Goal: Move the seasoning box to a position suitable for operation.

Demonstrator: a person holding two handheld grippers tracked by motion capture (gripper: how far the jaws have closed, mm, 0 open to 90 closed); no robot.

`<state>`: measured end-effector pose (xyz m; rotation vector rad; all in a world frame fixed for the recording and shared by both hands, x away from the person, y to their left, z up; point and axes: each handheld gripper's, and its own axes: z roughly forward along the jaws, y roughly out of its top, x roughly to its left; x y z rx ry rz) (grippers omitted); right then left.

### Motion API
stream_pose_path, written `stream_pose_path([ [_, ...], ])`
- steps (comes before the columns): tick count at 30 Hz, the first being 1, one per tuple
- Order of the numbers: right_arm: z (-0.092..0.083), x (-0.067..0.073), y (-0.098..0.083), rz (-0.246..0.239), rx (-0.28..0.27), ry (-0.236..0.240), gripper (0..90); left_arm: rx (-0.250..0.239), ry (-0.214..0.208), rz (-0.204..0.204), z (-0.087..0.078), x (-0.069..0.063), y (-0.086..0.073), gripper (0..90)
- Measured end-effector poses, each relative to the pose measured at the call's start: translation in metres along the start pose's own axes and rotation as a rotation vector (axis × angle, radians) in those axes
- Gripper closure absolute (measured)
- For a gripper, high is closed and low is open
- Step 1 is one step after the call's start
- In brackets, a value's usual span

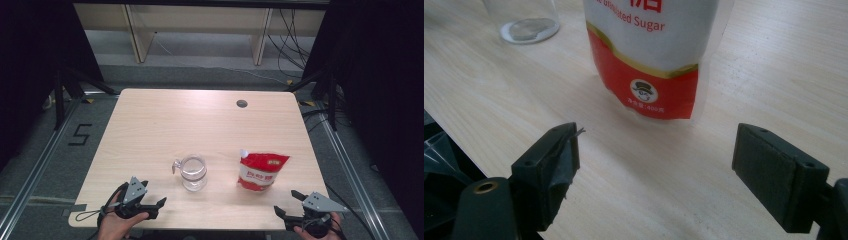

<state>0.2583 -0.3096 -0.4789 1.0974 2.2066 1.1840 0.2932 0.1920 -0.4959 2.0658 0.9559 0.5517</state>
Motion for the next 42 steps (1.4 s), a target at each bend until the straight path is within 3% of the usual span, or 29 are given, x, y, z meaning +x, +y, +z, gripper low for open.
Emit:
stream_pose_path([
  [1,0.000,0.000,0.000,-0.004,0.000,-0.002,19.7,-0.005,-0.011,-0.029,0.001,-0.002,0.000,16.1],
  [2,0.000,0.002,0.000,0.025,0.008,-0.004,19.7,-0.001,-0.012,-0.015,0.001,-0.001,0.000,16.1],
  [8,0.001,0.001,-0.001,0.025,0.002,0.004,19.7,-0.014,-0.009,0.010,0.004,-0.001,0.005,15.9],
  [9,0.001,0.000,-0.001,0.022,0.003,0.007,19.7,-0.021,-0.009,-0.020,0.006,-0.002,0.006,15.6],
  [10,0.002,0.000,-0.001,0.014,0.005,0.009,19.7,-0.022,-0.012,-0.014,0.006,0.000,0.008,15.4],
  [11,0.001,0.003,-0.001,0.042,0.013,0.002,19.8,-0.028,-0.005,-0.006,0.006,0.001,0.010,15.6],
  [12,0.002,0.000,-0.001,0.018,0.006,0.006,19.7,-0.030,0.007,-0.015,0.008,0.002,0.013,16.0],
  [15,0.002,-0.001,-0.001,0.019,0.002,0.007,19.8,-0.029,0.008,-0.021,0.009,0.004,0.015,16.1],
  [16,0.002,-0.001,-0.001,0.016,-0.003,0.010,20.0,-0.038,0.011,-0.047,0.011,0.004,0.016,16.1],
  [19,0.002,-0.001,-0.001,0.016,-0.001,0.014,20.2,-0.038,0.011,-0.037,0.015,0.006,0.019,17.9],
  [20,0.002,-0.001,-0.001,0.010,-0.006,0.012,20.2,-0.035,0.012,-0.006,0.015,0.008,0.021,19.5],
  [25,0.002,0.000,-0.001,0.016,0.003,0.012,20.2,-0.059,0.003,-0.025,0.024,0.008,0.029,23.4],
  [33,0.002,0.001,-0.001,0.029,0.004,0.011,20.2,-0.081,-0.008,0.017,0.030,0.019,0.044,39.3],
  [35,0.002,0.001,-0.001,0.010,0.000,0.001,20.4,-0.093,-0.017,0.012,0.035,0.019,0.047,45.2],
  [36,0.002,0.000,-0.001,0.015,0.007,0.019,21.0,-0.089,-0.024,0.016,0.037,0.020,0.048,50.9],
  [37,0.002,0.000,-0.001,0.015,0.007,0.019,21.0,-0.096,-0.022,0.010,0.040,0.019,0.048,50.9],
  [38,0.001,0.003,-0.001,0.049,0.016,0.016,21.0,-0.075,-0.023,0.035,0.041,0.019,0.049,54.5],
  [40,0.002,0.000,-0.001,0.028,0.009,0.019,21.1,-0.081,-0.032,0.024,0.047,0.017,0.049,57.3],
  [41,0.002,0.000,-0.001,0.028,0.009,0.019,21.1,-0.065,-0.030,0.061,0.048,0.019,0.050,57.3],
  [42,0.001,0.002,-0.001,0.054,0.018,0.017,21.0,-0.066,-0.026,0.056,0.053,0.019,0.051,60.0],
])
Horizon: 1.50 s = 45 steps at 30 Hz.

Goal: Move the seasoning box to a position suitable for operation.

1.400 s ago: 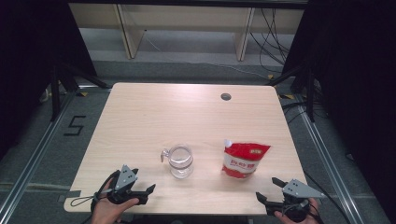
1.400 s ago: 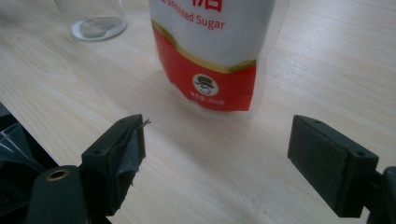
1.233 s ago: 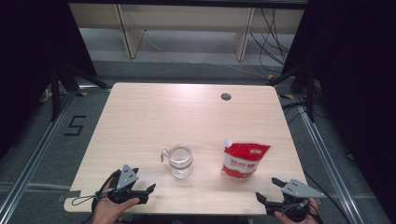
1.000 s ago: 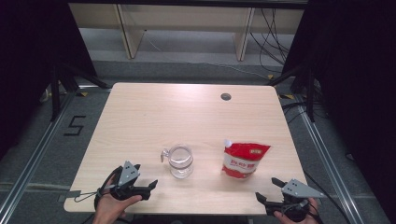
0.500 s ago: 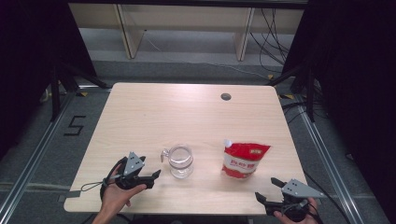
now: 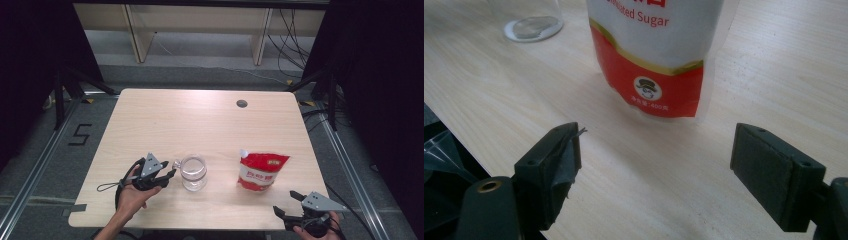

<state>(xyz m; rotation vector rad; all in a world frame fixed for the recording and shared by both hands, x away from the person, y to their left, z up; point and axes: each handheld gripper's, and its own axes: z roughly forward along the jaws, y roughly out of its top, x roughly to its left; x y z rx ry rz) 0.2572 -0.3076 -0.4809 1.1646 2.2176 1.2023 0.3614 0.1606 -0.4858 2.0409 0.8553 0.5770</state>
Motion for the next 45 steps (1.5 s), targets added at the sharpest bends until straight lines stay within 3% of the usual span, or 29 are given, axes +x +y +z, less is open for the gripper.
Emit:
stream_pose_path([
  [4,0.001,-0.002,0.000,-0.026,-0.006,0.004,21.4,0.002,0.003,0.015,0.005,0.003,0.002,61.8],
  [5,0.001,-0.002,0.000,-0.030,-0.008,0.005,21.4,0.001,-0.015,0.028,0.007,0.005,0.003,62.1],
  [6,0.001,-0.002,0.000,-0.030,-0.009,0.006,21.5,-0.017,-0.019,-0.021,0.009,0.003,0.002,63.3],
  [8,0.001,-0.002,0.001,-0.042,-0.014,0.004,21.6,-0.010,-0.026,0.010,0.011,0.005,0.003,66.3],
  [12,0.002,-0.003,0.000,-0.049,-0.013,0.000,21.7,-0.026,-0.046,0.015,0.012,0.000,0.005,77.6],
  [13,0.002,-0.003,0.000,-0.048,-0.013,0.008,21.8,-0.009,-0.037,0.052,0.011,0.000,0.006,78.5],
  [15,0.002,-0.002,0.001,-0.048,-0.021,0.004,21.8,-0.026,-0.051,0.035,0.011,-0.001,0.005,78.6],
  [17,0.002,-0.002,0.001,-0.045,-0.020,0.006,21.9,-0.025,-0.055,0.049,0.011,0.000,0.005,78.6],
  [18,0.002,-0.002,0.001,-0.045,-0.019,0.006,21.9,-0.027,-0.057,0.027,0.010,-0.002,0.005,78.6],
  [21,0.002,-0.002,0.001,-0.043,-0.014,0.014,22.1,-0.021,-0.056,0.054,0.008,-0.003,0.005,78.5],
  [22,0.002,-0.002,0.001,-0.048,-0.016,0.006,22.1,-0.037,-0.058,0.034,0.008,-0.005,0.005,78.4],
  [25,0.002,-0.002,0.001,-0.052,-0.015,0.007,22.1,-0.031,-0.067,0.062,0.004,-0.007,0.005,78.1],
  [26,0.003,-0.003,0.001,-0.071,-0.023,0.013,22.1,-0.037,-0.074,0.037,0.004,-0.009,0.003,77.9],
  [28,0.003,-0.001,0.001,-0.047,-0.015,0.031,22.1,-0.029,-0.082,0.047,0.003,-0.010,0.002,77.7],
  [31,0.002,0.003,0.001,-0.009,0.003,0.012,22.1,-0.032,-0.109,0.038,0.003,-0.016,0.000,77.6],
  [32,0.003,0.001,0.001,-0.035,-0.006,0.013,22.1,-0.022,-0.121,0.046,0.002,-0.018,0.000,77.7],
  [33,0.002,0.003,0.001,-0.015,0.004,0.014,22.2,-0.027,-0.128,0.037,0.002,-0.022,0.001,77.8],
  [34,0.003,0.002,0.001,-0.025,-0.004,0.018,22.2,-0.028,-0.138,0.051,0.002,-0.025,0.001,77.9],
  [35,0.004,0.000,0.002,-0.063,-0.016,0.015,22.2,-0.023,-0.144,0.052,0.001,-0.028,0.001,77.9],
  [40,0.004,0.001,0.002,-0.060,-0.007,0.029,22.2,-0.017,-0.162,0.052,-0.002,-0.035,0.001,77.3],
  [41,0.004,0.001,0.002,-0.065,-0.006,0.019,22.2,-0.017,-0.160,0.036,-0.002,-0.037,0.001,77.2],
  [42,0.003,0.003,0.002,-0.032,0.005,0.020,22.2,-0.010,-0.166,0.059,-0.003,-0.036,0.001,77.2],
  [43,0.004,0.003,0.002,-0.041,-0.014,0.021,22.2,-0.020,-0.168,0.032,-0.003,-0.038,0.000,77.1],
  [45,0.004,0.004,0.002,-0.027,0.000,0.027,22.2,-0.033,-0.188,0.007,-0.002,-0.040,-0.001,76.6],
])
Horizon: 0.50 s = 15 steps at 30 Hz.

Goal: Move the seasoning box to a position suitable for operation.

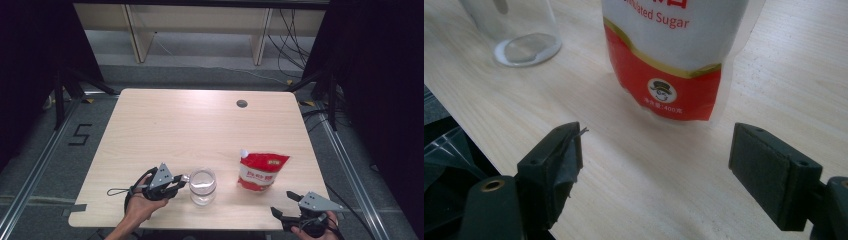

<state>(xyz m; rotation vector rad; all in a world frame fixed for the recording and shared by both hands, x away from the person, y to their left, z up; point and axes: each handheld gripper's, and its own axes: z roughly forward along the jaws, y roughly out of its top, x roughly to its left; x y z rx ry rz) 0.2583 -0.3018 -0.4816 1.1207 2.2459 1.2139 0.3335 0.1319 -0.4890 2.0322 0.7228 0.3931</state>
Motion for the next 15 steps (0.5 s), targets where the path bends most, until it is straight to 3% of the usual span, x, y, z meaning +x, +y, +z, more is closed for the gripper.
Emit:
stream_pose_path([
  [2,0.000,0.000,0.001,-0.003,0.007,0.007,22.2,0.003,-0.013,0.012,0.000,0.000,-0.001,75.5],
  [3,0.001,-0.002,0.001,-0.036,-0.007,0.008,22.2,0.007,-0.024,0.004,0.000,-0.003,-0.001,75.2],
  [4,0.001,0.001,0.001,-0.007,-0.001,0.008,22.2,0.002,-0.029,0.015,0.000,-0.004,-0.002,74.9],
  [5,0.001,-0.001,0.002,-0.047,-0.021,0.002,22.2,-0.001,-0.034,0.000,0.000,-0.008,-0.002,74.6],
  [6,0.001,-0.001,0.002,-0.051,-0.023,-0.002,22.2,0.007,-0.039,0.005,0.000,-0.010,-0.002,74.3],
  [7,0.001,0.002,0.002,-0.021,-0.014,0.005,22.2,0.010,-0.039,0.016,0.000,-0.011,-0.001,74.1],
  [8,0.002,0.000,0.002,-0.048,-0.016,0.005,22.2,0.005,-0.050,0.013,0.001,-0.013,-0.001,74.0],
  [10,0.002,0.003,0.001,-0.018,-0.006,0.016,22.3,0.006,-0.047,0.019,0.001,-0.015,-0.001,73.8],
  [12,0.003,0.000,0.002,-0.050,-0.011,0.015,22.3,0.004,-0.068,0.042,0.002,-0.013,-0.001,72.8],
  [14,0.004,0.000,0.002,-0.049,0.002,0.026,22.3,0.000,-0.065,0.023,0.002,-0.013,-0.002,68.9],
  [15,0.004,0.001,0.002,-0.054,-0.011,0.026,22.3,0.007,-0.057,0.031,0.001,-0.012,-0.002,61.6],
])
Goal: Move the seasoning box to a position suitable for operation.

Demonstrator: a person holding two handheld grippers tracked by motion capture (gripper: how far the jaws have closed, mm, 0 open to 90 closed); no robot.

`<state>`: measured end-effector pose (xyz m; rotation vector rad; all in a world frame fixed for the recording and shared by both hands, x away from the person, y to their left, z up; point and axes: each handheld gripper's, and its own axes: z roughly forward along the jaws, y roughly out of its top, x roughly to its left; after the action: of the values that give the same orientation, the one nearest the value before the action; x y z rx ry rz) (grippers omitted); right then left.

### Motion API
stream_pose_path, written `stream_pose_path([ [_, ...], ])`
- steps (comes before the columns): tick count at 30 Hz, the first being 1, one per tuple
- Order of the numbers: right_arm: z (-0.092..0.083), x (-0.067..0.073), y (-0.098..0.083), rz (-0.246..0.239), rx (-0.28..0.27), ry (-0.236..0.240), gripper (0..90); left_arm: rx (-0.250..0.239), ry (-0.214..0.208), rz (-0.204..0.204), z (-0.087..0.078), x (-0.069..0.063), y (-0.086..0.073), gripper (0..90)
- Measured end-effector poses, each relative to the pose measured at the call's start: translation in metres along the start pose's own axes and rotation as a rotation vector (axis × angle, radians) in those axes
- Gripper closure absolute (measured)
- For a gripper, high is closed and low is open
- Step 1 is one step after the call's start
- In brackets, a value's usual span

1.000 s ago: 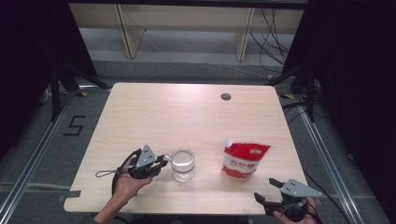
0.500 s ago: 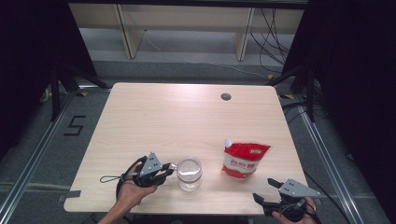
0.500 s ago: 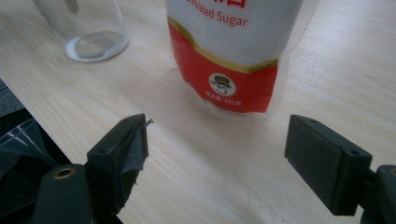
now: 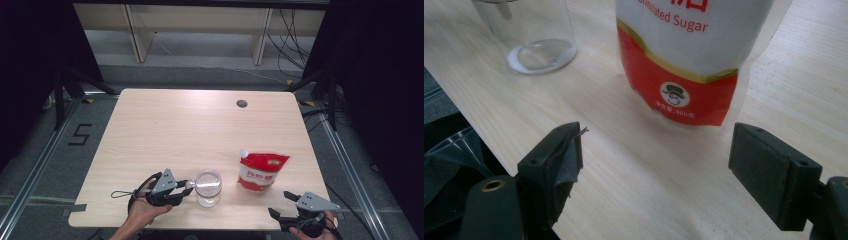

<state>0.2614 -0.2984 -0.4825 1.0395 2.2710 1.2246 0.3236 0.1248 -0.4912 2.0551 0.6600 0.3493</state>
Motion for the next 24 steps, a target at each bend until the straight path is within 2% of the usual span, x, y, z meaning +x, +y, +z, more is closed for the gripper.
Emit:
stream_pose_path([
  [1,0.000,0.000,0.000,0.000,0.000,0.000,22.3,-0.002,-0.006,-0.011,-0.001,0.000,0.000,61.6],
  [3,0.001,0.000,0.000,-0.004,-0.002,0.016,22.5,-0.006,0.005,-0.008,-0.006,-0.001,0.000,55.3],
  [4,0.000,0.000,0.000,-0.014,-0.002,0.004,22.5,-0.009,0.009,-0.006,-0.008,-0.002,0.000,52.6],
  [5,-0.001,0.001,0.000,-0.006,-0.001,-0.004,22.5,-0.004,0.010,-0.006,-0.011,-0.002,0.000,50.2],
  [6,-0.001,0.002,0.000,0.005,0.008,0.009,22.6,-0.004,0.009,-0.012,-0.013,-0.002,0.000,47.8],
  [9,0.000,-0.001,-0.001,-0.020,-0.008,0.006,22.7,-0.008,0.005,-0.038,-0.018,-0.005,0.001,43.0],
  [10,0.001,-0.001,-0.001,-0.021,-0.009,0.009,22.8,-0.019,0.002,-0.060,-0.019,-0.006,0.001,40.3],
  [11,0.001,0.001,-0.001,0.006,-0.005,0.017,22.8,-0.017,0.008,-0.063,-0.020,-0.005,0.002,37.6],
  [12,0.000,0.001,-0.001,-0.002,-0.004,0.009,22.9,-0.021,0.004,-0.085,-0.021,-0.006,0.003,36.2],
  [13,0.000,0.002,-0.001,0.008,-0.006,0.006,22.8,-0.007,0.005,-0.059,-0.024,-0.005,0.004,35.4],
  [14,-0.001,0.001,-0.001,-0.005,0.001,0.007,22.9,-0.025,-0.004,-0.080,-0.025,-0.007,0.005,34.7],
  [16,-0.001,0.001,-0.001,-0.006,0.000,0.009,23.0,-0.023,-0.002,-0.075,-0.028,-0.008,0.007,33.6],
  [17,0.000,0.002,-0.001,0.010,-0.001,0.015,23.0,-0.033,0.004,-0.082,-0.029,-0.009,0.008,32.6],
  [18,0.001,0.001,-0.001,-0.005,-0.013,0.012,23.0,-0.028,-0.002,-0.071,-0.031,-0.007,0.009,32.2],
  [19,0.001,0.002,-0.002,0.016,0.007,0.025,23.0,-0.024,0.006,-0.073,-0.032,-0.008,0.009,32.2],
  [22,0.000,0.000,-0.001,-0.027,-0.003,0.007,23.0,-0.034,0.001,-0.083,-0.034,-0.008,0.009,32.2],
  [23,0.001,0.001,0.000,-0.023,0.003,0.020,23.0,-0.036,-0.001,-0.078,-0.035,-0.008,0.010,32.2],
  [24,0.001,0.001,0.000,-0.021,-0.002,0.008,23.0,-0.030,0.008,-0.091,-0.036,-0.008,0.011,32.2],
])
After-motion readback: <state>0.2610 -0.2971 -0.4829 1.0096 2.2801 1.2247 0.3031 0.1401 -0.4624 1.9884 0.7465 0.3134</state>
